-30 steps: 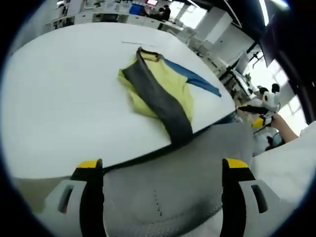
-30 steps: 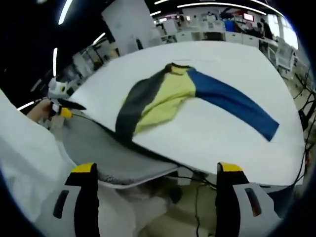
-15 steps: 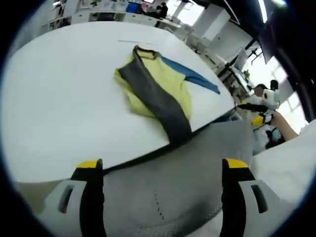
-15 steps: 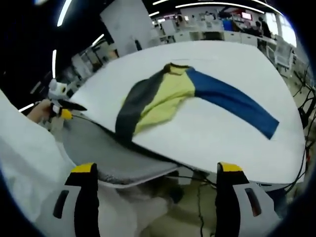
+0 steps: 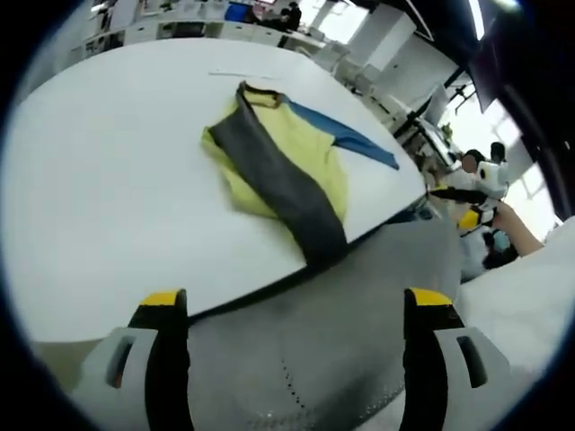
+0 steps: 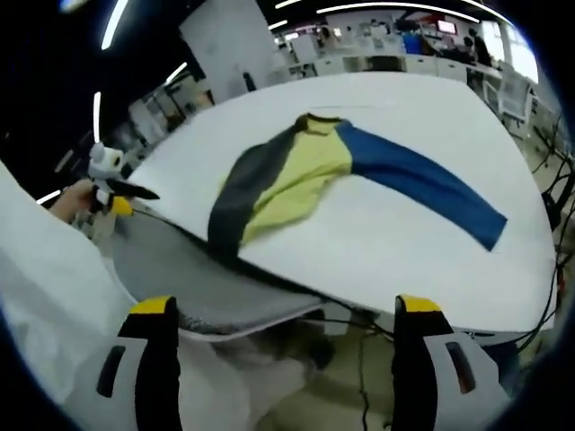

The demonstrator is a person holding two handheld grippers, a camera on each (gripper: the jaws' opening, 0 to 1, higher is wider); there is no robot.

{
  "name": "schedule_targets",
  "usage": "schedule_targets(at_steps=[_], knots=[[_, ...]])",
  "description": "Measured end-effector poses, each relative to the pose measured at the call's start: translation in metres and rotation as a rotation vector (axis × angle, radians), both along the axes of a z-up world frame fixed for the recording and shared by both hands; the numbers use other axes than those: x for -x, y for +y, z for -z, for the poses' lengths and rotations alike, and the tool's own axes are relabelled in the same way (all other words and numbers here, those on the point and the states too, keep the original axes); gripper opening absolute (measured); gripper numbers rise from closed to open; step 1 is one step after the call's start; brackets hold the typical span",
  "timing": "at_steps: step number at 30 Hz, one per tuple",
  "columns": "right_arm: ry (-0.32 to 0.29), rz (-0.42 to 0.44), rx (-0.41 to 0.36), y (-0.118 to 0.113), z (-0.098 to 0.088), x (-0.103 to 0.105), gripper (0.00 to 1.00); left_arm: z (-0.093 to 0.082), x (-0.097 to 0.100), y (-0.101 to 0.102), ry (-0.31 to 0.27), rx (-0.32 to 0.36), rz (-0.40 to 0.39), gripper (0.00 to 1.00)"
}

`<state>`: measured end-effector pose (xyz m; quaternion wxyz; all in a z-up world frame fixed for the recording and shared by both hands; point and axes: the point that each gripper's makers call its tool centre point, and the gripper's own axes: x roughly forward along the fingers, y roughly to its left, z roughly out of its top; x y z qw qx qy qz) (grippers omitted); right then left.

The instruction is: Fold the garment on the visible template until the final outline fits inside the template.

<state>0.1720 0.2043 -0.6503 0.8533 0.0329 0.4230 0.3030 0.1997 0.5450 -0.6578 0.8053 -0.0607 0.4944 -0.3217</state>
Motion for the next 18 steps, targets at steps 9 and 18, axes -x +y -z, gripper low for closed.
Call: schedule_targets(at_steps=[9,18], knots=[[0.004,0.016,-0.001,-0.003,0.001,0.002,0.99,0.004,-0.002,-0.009,0.009,0.0,0.024,0.96],[0.007,0.038,-0.003,-0.016,0.003,0.001,0.99,0.009,-0.006,-0.027,0.024,-0.005,0.077,0.95]])
